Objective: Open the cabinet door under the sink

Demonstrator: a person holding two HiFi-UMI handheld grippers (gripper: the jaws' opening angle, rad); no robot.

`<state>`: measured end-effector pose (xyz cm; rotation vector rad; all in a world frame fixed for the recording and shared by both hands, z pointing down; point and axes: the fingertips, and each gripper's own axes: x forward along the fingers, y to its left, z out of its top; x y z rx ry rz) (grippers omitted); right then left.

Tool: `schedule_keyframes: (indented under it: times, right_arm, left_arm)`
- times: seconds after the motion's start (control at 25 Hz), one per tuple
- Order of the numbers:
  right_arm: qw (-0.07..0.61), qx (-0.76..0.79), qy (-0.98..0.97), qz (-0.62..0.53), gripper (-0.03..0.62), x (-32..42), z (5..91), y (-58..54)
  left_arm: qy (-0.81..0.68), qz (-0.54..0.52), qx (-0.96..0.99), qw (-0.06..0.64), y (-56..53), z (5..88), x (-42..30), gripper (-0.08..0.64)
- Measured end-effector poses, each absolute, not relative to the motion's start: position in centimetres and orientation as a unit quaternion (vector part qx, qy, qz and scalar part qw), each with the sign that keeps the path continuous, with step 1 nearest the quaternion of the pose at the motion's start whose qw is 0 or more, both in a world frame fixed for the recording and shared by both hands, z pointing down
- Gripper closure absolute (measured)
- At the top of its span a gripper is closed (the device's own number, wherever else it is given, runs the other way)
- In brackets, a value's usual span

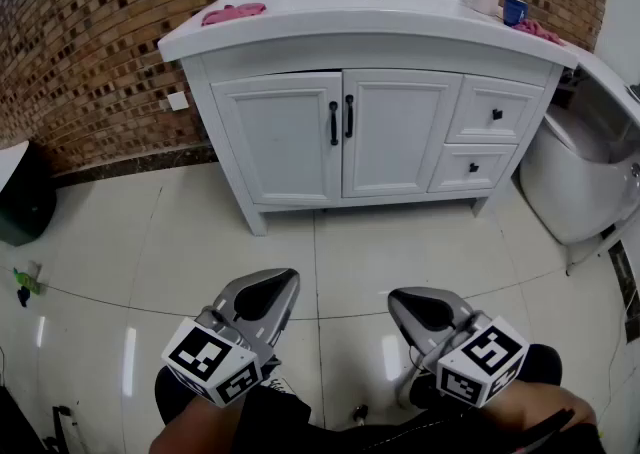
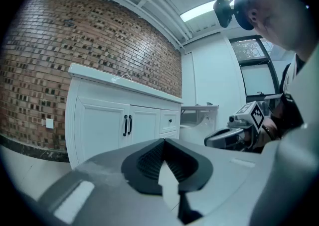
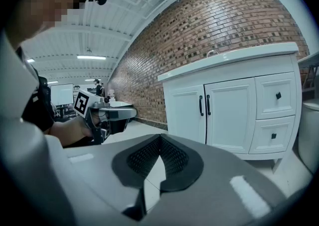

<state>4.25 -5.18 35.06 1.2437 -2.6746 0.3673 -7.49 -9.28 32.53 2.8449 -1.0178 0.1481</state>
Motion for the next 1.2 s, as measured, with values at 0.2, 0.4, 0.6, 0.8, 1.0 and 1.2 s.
schedule_keyframes:
  times: [0.2,0.4,0.6,0.8,1.0,1.2]
  right_arm:
    - [0.082,0.419,-0.897,0.117,0.584,4.4,35.0,-5.5]
    - [0.076,0.424,-0.895,0.114,0.584,4.5,34.5,-5.7]
    - [0.073,0.43,-0.892,0.117,0.584,4.5,34.4,-6.3]
    - [0.071,0.426,-0.894,0.119,0.584,4.3,34.4,-6.9]
    - [0.066,0.429,-0.894,0.114,0.584,4.2,33.6,-8.0]
    - [0.056,0.436,-0.891,0.117,0.584,4.4,33.3,-10.0]
  left_arm:
    - [-0.339,0.052,0.938,0.056,-9.6,33.0,-7.6,0.554]
    - [-0.346,0.047,0.936,0.05,-10.2,32.7,-7.7,0.554]
    - [-0.379,0.024,0.924,0.033,-12.2,31.1,-8.8,0.554]
    - [-0.395,0.034,0.918,0.027,-14.4,31.1,-8.6,0.506]
    - [-0.394,0.043,0.918,0.027,-16.5,30.6,-7.4,0.495]
    - [-0.394,0.033,0.918,0.016,-19.9,29.5,-5.7,0.488]
